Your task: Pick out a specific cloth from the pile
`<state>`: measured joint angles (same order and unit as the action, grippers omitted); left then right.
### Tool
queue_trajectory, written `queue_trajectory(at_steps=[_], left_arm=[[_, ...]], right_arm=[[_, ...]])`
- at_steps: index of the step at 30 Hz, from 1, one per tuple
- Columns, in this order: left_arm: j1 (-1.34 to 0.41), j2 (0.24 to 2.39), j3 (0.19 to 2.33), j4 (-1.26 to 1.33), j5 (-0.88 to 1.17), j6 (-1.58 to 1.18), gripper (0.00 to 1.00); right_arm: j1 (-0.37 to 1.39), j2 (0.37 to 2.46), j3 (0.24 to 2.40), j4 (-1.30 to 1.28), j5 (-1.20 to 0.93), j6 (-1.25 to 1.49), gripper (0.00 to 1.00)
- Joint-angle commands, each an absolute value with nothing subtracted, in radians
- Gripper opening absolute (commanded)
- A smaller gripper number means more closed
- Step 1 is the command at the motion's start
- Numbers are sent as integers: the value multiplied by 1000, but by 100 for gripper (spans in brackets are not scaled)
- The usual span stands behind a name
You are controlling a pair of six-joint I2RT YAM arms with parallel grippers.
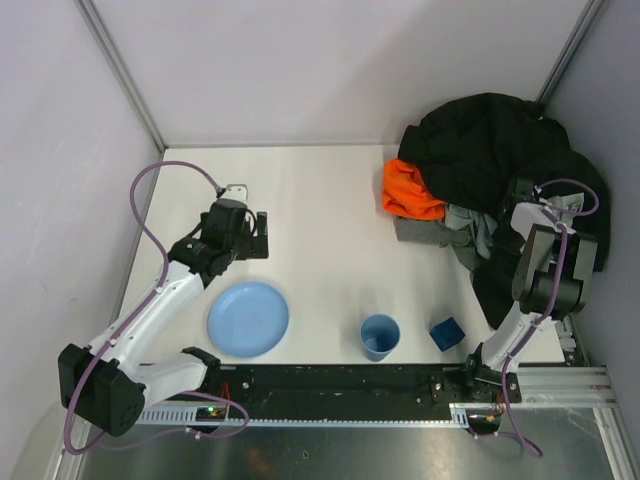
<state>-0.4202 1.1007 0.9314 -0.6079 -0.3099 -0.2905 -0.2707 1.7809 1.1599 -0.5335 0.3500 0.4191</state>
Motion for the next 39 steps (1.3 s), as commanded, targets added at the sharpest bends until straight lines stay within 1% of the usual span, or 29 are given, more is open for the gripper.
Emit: queue_trajectory(at_steps=[1, 6, 9, 11, 13, 16, 17, 18, 21, 24, 31, 35, 39], left_arm=[[-416, 1081, 930, -583, -304, -295, 100], [-416, 1080, 931, -582, -305, -294, 100], [-416, 1075, 929, -580, -303, -294, 100], [-416, 1071, 927, -581, -302, -295, 100], [-415, 1068, 928, -580, -301, -295, 100], [-416, 1062, 925, -580, -297, -296, 100], [-416, 1061, 924, -581, -297, -297, 99], [-416, 1059, 923, -581, -297, -297, 100], [-416, 1056, 922, -581, -291, -298, 100], [-416, 1056, 921, -580, -284, -298, 100], [-416, 1068, 922, -579, -270, -296, 99], [-416, 1071, 920, -579, -270, -296, 100], [-417, 1049, 912, -557, -258, -293, 100]], right_arm=[[-264, 1882, 1154, -537, 310, 437, 9], [-263, 1854, 1154, -527, 286, 411, 13], [-263, 1807, 1154, -533, 251, 395, 19], [-257, 1759, 1154, -543, 234, 387, 29], [-244, 1700, 1154, -556, 228, 380, 45], [-220, 1597, 1154, -593, 234, 380, 72], [-209, 1555, 1154, -608, 238, 382, 78], [-199, 1524, 1154, -618, 243, 385, 81], [-152, 1413, 1145, -645, 256, 389, 86], [-104, 1310, 1128, -661, 257, 394, 88], [-26, 1096, 1031, -570, 105, 358, 95], [-14, 1059, 988, -534, 54, 355, 99], [-4, 1073, 974, -556, 79, 370, 99]])
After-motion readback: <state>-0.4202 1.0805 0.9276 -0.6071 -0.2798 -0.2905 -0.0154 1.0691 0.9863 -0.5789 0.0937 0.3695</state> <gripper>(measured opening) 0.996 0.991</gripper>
